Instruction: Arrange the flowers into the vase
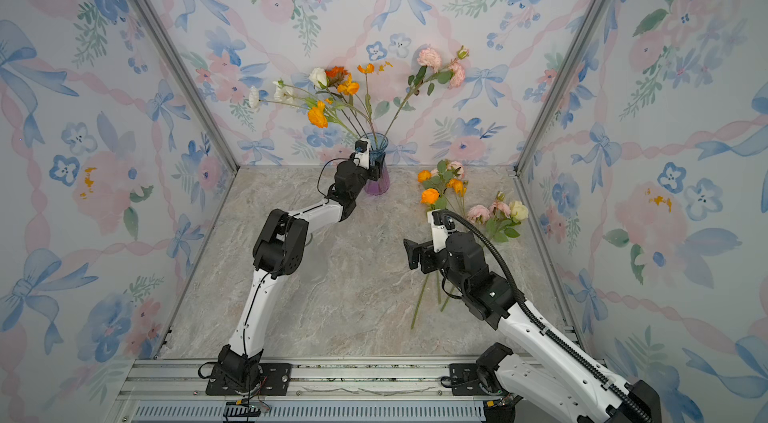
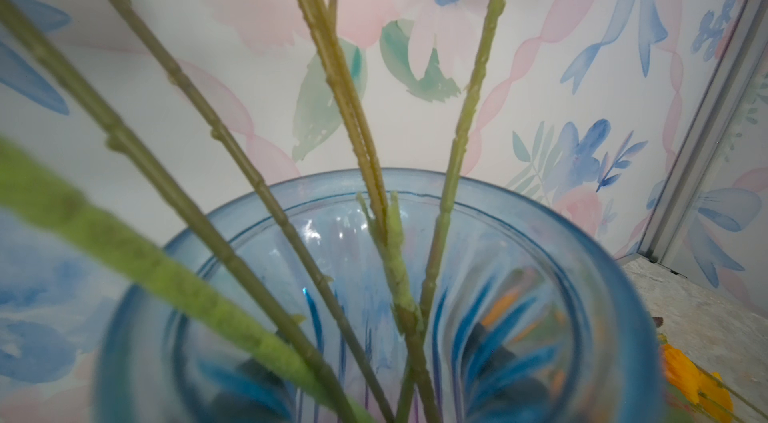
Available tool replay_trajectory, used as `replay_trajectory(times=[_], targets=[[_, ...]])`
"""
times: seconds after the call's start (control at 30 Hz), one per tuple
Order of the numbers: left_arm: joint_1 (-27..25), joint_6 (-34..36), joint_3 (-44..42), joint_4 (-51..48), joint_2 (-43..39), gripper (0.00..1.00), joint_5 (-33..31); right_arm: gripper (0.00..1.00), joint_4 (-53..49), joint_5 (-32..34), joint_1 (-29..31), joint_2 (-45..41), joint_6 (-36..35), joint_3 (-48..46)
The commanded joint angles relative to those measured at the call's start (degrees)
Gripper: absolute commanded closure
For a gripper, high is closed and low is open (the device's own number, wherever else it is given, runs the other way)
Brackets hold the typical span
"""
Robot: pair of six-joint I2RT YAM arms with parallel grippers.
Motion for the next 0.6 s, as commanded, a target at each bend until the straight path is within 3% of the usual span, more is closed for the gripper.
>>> replay_trajectory(times=[0.0, 0.33, 0.57], targets=[[-0.6, 1.4, 2.9, 12.3, -1.7, 0.63, -0.9, 0.03, 0.2, -0.5, -0.6, -1.6, 0.7, -0.2], [-1.3, 2.9, -0.5, 12.3, -2.8, 0.59, -1.9, 0.03, -0.2, -1.0, -1.1, -2.4, 1.3, -0.7], [-1.6, 3.3, -2.4, 12.5, -3.7, 0.46, -3.1, 0.03, -0.5, -1.1, -1.1, -3.0, 1.5, -0.7]])
